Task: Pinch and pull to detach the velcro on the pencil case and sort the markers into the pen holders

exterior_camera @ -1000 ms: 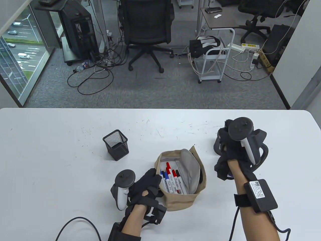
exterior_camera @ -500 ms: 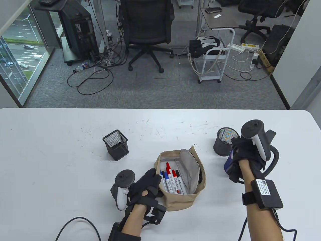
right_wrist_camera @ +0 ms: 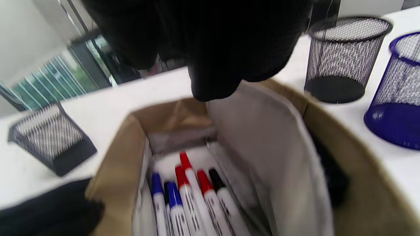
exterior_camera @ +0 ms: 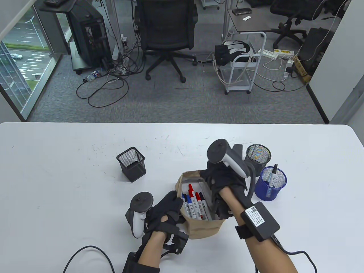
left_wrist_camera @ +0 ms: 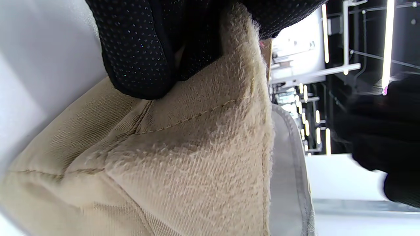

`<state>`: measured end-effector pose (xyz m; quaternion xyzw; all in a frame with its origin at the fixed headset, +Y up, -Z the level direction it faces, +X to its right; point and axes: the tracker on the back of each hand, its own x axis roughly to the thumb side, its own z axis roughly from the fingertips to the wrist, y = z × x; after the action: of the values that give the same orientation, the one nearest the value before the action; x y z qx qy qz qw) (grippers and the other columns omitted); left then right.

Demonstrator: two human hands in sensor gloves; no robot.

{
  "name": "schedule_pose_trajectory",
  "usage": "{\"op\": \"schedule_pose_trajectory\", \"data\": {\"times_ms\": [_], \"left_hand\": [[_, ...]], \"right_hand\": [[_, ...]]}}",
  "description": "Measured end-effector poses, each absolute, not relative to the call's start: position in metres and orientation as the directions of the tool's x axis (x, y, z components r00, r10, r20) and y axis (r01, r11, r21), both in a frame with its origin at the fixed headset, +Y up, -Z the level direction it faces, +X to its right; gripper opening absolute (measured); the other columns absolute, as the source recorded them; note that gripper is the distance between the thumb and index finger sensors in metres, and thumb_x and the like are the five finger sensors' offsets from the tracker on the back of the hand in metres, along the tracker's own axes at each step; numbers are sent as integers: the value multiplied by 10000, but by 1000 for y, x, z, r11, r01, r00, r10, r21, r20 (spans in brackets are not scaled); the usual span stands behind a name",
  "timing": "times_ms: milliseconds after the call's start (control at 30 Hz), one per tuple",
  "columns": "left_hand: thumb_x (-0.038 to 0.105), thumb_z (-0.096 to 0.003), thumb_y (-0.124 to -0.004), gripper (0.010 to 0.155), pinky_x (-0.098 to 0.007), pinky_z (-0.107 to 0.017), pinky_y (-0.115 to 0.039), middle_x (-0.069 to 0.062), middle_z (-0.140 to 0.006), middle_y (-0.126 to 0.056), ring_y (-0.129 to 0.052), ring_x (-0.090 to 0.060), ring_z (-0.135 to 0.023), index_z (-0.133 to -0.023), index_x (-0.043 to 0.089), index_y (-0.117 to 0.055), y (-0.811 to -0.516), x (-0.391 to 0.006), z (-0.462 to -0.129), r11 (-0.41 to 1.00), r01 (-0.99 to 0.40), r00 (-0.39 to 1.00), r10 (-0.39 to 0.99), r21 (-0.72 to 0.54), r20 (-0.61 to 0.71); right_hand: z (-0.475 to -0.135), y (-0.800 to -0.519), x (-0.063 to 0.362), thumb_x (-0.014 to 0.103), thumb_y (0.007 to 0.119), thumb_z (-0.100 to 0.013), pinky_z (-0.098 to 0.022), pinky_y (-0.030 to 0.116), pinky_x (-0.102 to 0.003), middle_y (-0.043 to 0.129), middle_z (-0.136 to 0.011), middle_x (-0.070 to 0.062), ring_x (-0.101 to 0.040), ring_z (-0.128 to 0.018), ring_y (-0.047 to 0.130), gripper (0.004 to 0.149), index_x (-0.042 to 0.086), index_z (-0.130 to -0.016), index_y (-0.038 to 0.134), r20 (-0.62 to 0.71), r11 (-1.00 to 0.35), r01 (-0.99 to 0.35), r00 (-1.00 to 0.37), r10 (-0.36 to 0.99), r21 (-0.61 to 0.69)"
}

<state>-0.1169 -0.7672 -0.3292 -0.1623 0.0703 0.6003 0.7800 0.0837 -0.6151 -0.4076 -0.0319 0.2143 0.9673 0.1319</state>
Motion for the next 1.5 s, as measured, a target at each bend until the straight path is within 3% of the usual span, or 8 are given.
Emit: {"op": "schedule_pose_trajectory", "data": {"times_ms": [133,467,733,833,967,1100,1333,1500], "left_hand": [[387,-576,-737,679,-358,-419,-983,-293,-1074,-736,-937,-449,-833,-1139,54,-557,-767,-117,-330,226,-959,270,913,-172,-306],[386,-576,-736,678,-358,-419,-983,-292,-1073,-739,-937,-447,-833,-1139,55,-556,-768,-117,-329,220,-960,265,913,-172,-312],[385,-575,-737,678,-354,-416,-983,-295,-1070,-741,-938,-449,-827,-1138,51,-560,-767,-117,-329,234,-958,275,911,-165,-307],[385,-576,-736,678,-355,-417,-983,-297,-1070,-741,-939,-448,-827,-1139,52,-558,-767,-117,-329,234,-958,275,911,-163,-308],[384,-577,-735,676,-357,-419,-982,-294,-1072,-740,-937,-449,-831,-1139,54,-557,-767,-116,-329,233,-958,275,912,-168,-305],[386,-578,-734,675,-355,-423,-982,-290,-1075,-736,-937,-447,-833,-1141,60,-553,-767,-116,-329,227,-958,272,912,-175,-306],[386,-578,-734,677,-356,-422,-982,-291,-1075,-736,-934,-448,-835,-1141,56,-553,-767,-116,-329,223,-959,268,914,-175,-305],[386,-579,-733,678,-356,-423,-982,-290,-1076,-735,-934,-447,-836,-1142,57,-551,-766,-115,-329,227,-957,273,913,-178,-302]], "right_hand": [[-427,-662,61,352,957,-404,-297,898,-388,1015,-758,-198,-278,-448,1090,592,32,-889,842,-143,-809,-164,-985,101,564],[-447,-742,40,308,971,-387,-312,891,-396,972,-834,-157,-263,-496,1068,594,118,-930,823,-140,-762,19,-980,-143,647],[-450,-745,40,349,976,-367,-254,879,-348,1021,-712,-137,-202,-322,1054,592,97,-887,849,-118,-761,33,-983,-142,648],[-452,-745,40,340,977,-385,-259,876,-350,1019,-710,-137,-206,-330,1051,498,145,-836,893,-110,-755,22,-986,-124,656],[-444,-711,40,339,971,-398,-259,881,-348,1018,-696,-134,-207,-331,1058,478,140,-825,891,-104,-827,-3,-992,-67,562],[-427,-641,56,331,962,-414,-285,881,-357,1005,-721,-121,-221,-372,1061,471,147,-839,876,-91,-925,-179,-983,158,336],[-394,-541,146,300,942,-442,-349,864,-388,975,-790,-98,-248,-468,1046,459,177,-874,847,-152,-893,-439,-880,450,-101],[-393,-530,205,267,935,-447,-372,859,-398,957,-831,-90,-257,-516,1040,471,184,-898,828,-316,-928,-292,-880,355,-231]]}}
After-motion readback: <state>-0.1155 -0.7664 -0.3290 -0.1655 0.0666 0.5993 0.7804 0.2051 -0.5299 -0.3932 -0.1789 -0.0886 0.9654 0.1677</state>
